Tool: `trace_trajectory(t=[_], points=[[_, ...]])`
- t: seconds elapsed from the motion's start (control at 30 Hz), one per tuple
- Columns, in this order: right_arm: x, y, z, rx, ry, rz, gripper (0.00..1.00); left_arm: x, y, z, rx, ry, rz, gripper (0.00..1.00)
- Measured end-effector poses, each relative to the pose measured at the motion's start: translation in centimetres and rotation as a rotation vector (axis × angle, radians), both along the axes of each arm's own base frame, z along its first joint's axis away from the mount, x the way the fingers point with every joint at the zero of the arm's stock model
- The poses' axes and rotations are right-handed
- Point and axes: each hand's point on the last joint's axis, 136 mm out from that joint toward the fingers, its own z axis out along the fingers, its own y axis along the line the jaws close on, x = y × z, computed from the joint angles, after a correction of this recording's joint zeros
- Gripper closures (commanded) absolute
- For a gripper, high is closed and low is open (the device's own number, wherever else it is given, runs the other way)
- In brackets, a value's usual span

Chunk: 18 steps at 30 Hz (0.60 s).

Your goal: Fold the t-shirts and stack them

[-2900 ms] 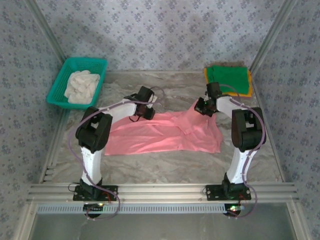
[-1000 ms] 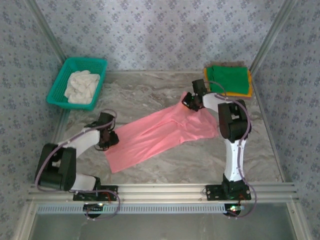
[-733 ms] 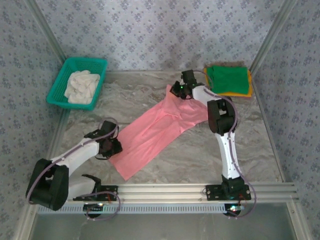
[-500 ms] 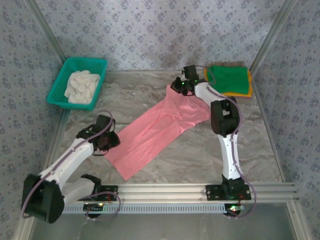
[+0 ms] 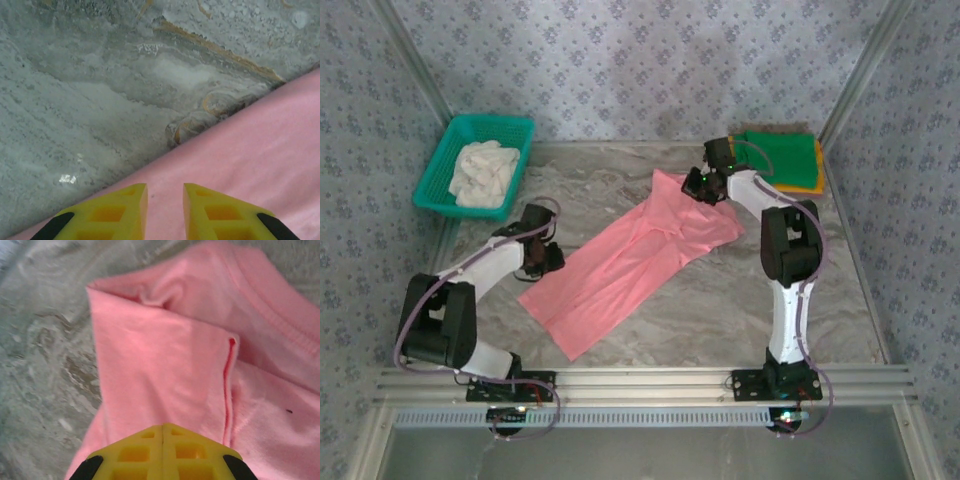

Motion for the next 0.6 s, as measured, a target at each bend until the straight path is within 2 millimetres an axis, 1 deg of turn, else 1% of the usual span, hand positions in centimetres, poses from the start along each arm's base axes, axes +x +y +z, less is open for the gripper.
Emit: trace_trajectory(t=[0.07, 0.13, 0.2, 0.23, 0.3, 0.43, 0.6], points=[[-0.6, 0.0, -1.0, -0.004, 0.024, 0.000, 0.88, -0.3, 0.0, -0.6, -0.006, -0.003, 0.007, 0.74], [-1.0, -0.1, -1.9, -0.005, 0.046, -0.002, 0.86, -1.4, 0.2, -1.7, -0.010, 0.020, 0.014, 0.74], [-1.0, -0.4, -2.4, -0.007, 0.057, -0.008, 0.83, -2.8, 0.5, -3.0, -0.009, 0.057, 0.024, 0.74], [-1.0, -0.6, -2.6, -0.006, 0.061, -0.012, 0.82, -3.1, 0.6, -3.3, -0.009, 0.063, 0.030, 0.75], [-0.8, -1.0, -2.7, 0.006, 0.065, -0.019, 0.78, -2.7, 0.4, -3.0, -0.024, 0.033, 0.037, 0.74], [-0.6, -1.6, -2.8, 0.025, 0.072, -0.033, 0.74, -2.6, 0.4, -3.2, -0.031, 0.020, 0.048, 0.75], [-1.7, -1.7, -4.3, 0.030, 0.112, -0.036, 0.72, -2.3, 0.3, -3.2, -0.040, 0.008, 0.059, 0.74]])
